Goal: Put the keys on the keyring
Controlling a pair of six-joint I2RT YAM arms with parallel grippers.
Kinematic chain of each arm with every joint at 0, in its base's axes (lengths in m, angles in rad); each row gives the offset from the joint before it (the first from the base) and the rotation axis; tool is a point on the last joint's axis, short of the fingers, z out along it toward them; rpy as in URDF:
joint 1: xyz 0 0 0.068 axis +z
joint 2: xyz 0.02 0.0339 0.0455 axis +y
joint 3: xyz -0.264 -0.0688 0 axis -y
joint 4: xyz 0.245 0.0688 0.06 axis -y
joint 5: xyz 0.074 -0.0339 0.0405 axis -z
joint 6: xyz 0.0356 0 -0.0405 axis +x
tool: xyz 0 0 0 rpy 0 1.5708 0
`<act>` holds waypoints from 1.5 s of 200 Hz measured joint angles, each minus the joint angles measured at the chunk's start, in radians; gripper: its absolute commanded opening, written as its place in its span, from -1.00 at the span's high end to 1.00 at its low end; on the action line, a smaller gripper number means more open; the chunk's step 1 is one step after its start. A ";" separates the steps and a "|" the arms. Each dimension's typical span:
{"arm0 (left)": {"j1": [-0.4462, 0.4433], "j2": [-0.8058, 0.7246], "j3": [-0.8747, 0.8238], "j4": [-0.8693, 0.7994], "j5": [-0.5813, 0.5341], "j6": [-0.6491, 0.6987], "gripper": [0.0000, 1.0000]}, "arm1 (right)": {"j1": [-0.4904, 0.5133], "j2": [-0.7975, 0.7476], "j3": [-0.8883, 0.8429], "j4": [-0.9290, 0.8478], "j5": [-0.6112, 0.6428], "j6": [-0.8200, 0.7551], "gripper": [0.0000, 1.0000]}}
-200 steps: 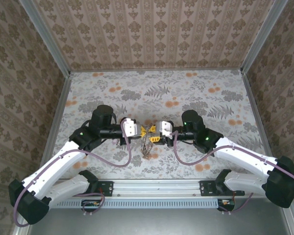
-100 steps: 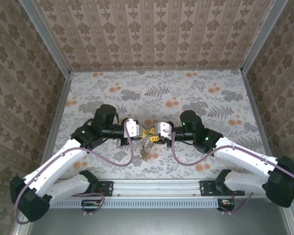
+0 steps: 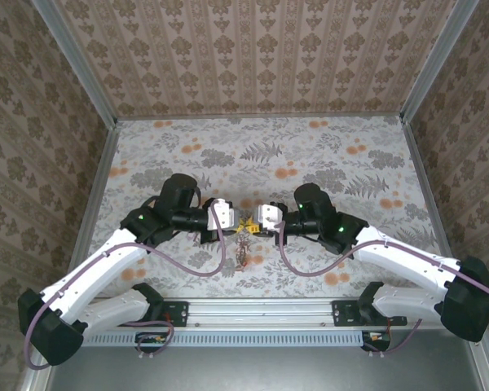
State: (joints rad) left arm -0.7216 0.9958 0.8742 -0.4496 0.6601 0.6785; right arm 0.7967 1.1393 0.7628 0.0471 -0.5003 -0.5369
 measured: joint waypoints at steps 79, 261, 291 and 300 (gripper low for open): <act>0.151 -0.157 -0.042 0.104 -0.021 -0.274 -0.89 | 0.014 -0.031 -0.131 0.201 0.048 0.040 1.00; 0.586 0.100 -0.030 -0.345 -0.319 -1.135 -0.56 | 0.095 -0.198 -0.204 0.165 0.187 -0.581 1.00; 0.586 0.121 -0.041 -0.347 -0.309 -1.131 -0.54 | 0.098 -0.198 -0.201 0.152 0.189 -0.617 1.00; 0.586 0.129 -0.046 -0.347 -0.309 -1.127 -0.54 | 0.099 -0.198 -0.201 0.151 0.192 -0.621 1.00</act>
State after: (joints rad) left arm -0.1356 1.1248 0.8284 -0.7967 0.3515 -0.4488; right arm 0.8955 0.9413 0.5613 0.1978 -0.3088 -1.1580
